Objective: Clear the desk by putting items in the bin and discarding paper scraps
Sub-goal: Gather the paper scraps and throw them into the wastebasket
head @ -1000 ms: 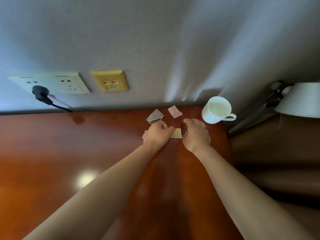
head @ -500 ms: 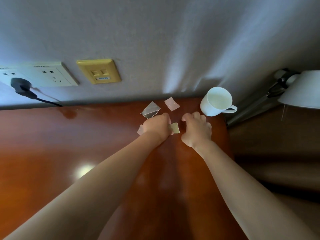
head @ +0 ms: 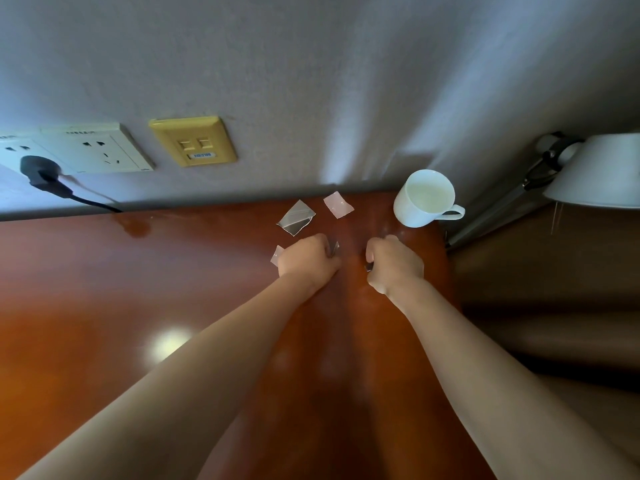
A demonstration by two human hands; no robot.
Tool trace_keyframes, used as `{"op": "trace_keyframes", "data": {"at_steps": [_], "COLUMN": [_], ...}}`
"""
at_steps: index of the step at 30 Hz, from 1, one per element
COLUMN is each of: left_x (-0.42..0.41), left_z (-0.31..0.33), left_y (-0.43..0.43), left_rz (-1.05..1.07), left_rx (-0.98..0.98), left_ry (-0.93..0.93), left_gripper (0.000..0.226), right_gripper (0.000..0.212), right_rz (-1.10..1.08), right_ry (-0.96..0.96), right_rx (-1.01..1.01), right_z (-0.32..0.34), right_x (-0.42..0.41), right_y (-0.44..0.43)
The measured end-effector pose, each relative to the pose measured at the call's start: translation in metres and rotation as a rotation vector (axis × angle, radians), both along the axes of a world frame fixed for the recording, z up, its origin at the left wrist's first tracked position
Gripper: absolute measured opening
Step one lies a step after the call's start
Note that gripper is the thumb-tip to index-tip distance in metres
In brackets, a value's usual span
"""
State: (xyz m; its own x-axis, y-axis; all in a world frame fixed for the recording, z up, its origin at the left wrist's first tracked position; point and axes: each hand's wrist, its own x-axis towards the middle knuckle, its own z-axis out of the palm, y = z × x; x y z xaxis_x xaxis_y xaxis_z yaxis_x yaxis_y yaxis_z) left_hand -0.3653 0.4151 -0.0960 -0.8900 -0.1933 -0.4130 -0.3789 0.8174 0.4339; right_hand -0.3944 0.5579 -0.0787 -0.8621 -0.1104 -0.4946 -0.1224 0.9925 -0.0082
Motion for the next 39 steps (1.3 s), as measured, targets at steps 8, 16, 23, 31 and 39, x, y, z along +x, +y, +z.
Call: {"op": "trace_keyframes", "data": {"at_steps": [8, 16, 23, 31, 39], "left_x": [0.009, 0.014, 0.021, 0.028, 0.026], "left_z": [0.007, 0.004, 0.003, 0.002, 0.006], "left_y": [0.019, 0.021, 0.011, -0.044, -0.061], "left_rz": [0.171, 0.294, 0.322, 0.074, -0.039], "left_rx": [0.400, 0.556, 0.414, 0.073, -0.157], "left_ry": [-0.094, -0.160, -0.101, -0.016, -0.010], "left_gripper": [0.024, 0.005, 0.022, 0.043, 0.024], "right_gripper": [0.068, 0.057, 0.021, 0.007, 0.009], "right_rz": [-0.146, -0.249, -0.145, -0.241, -0.387], "right_ry": [-0.006, -0.036, 0.010, 0.037, 0.034], "right_rx": [-0.005, -0.137, -0.176, -0.503, -0.704], "right_z": [0.004, -0.002, 0.001, 0.002, -0.016], "right_x": [0.002, 0.009, 0.012, 0.006, 0.020], "right_y": [0.011, 0.007, -0.005, -0.049, -0.063]}}
